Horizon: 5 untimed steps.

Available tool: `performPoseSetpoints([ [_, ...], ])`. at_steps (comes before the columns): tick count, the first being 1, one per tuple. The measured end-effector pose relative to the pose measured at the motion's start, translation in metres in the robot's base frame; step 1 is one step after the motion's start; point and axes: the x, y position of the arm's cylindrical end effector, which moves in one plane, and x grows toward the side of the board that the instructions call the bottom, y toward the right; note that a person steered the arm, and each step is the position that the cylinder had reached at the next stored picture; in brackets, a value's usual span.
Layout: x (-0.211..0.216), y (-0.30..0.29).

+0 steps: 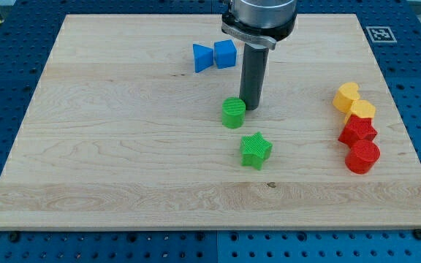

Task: Push the green circle into the green star

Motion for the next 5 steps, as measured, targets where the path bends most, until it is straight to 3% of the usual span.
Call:
performPoseSetpoints([
  [2,0.005,-0.001],
  [3,-0.021,-0.016],
  [5,0.021,-0.038],
])
